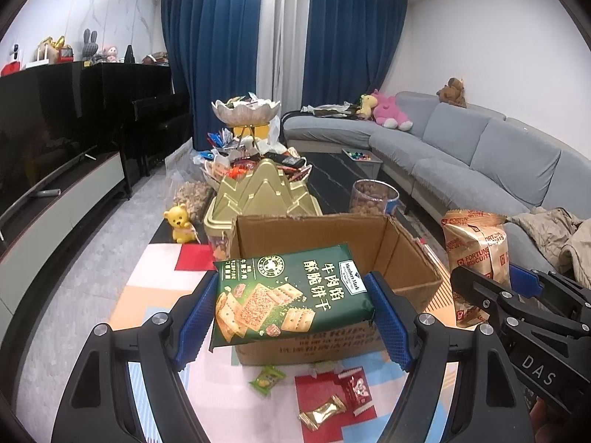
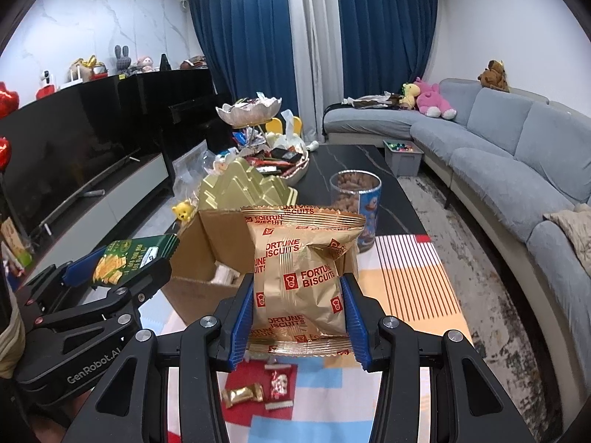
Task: Organize snacks
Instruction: 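Lift both held packets and carry them over the open box, then open both grippers to drop the packets into the box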
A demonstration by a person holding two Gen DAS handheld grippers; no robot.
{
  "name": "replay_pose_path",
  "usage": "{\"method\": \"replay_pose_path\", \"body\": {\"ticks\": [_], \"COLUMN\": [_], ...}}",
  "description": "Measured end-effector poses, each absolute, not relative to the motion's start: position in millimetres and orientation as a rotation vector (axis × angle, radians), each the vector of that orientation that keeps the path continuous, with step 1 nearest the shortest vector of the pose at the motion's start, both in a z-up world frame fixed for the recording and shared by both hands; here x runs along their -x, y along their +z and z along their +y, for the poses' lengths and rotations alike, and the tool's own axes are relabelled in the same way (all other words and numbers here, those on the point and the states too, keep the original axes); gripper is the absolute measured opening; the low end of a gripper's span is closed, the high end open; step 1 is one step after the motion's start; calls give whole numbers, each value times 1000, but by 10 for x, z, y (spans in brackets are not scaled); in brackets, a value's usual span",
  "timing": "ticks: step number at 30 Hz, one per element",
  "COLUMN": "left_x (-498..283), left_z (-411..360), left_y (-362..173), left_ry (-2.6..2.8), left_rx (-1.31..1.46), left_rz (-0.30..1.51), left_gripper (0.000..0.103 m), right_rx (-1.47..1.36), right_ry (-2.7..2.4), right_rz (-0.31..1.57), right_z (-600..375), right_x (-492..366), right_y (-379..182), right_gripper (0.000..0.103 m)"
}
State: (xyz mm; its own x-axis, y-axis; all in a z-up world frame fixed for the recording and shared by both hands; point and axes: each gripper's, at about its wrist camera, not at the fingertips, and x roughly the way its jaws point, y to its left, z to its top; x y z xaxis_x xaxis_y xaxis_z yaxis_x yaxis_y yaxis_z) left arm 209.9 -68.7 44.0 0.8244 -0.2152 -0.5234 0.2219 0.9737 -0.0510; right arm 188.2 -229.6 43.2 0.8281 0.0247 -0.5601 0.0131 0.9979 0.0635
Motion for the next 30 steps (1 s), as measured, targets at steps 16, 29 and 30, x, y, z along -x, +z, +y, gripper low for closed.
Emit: {"method": "replay_pose_path", "body": {"ticks": [16,29,30], "left_x": [-2495,-2865,-2888], "left_z": [-685,-683,-681], "left_y": [527,425,410], "left_ry": [-240,-244,-244], "left_rx": [-27,-40,-40], "left_rz": [528,537,539], "left_gripper": [78,78,78], "right_rx": [-35,-15,-15], "right_ry": [5,1,1], "right_rz": [574,586,589], "right_z": [-2268,-2257,-2255], "right_x": [-2233,-2557,-2583], "right_y": [489,432,417], "right_gripper": [46,46,46]}}
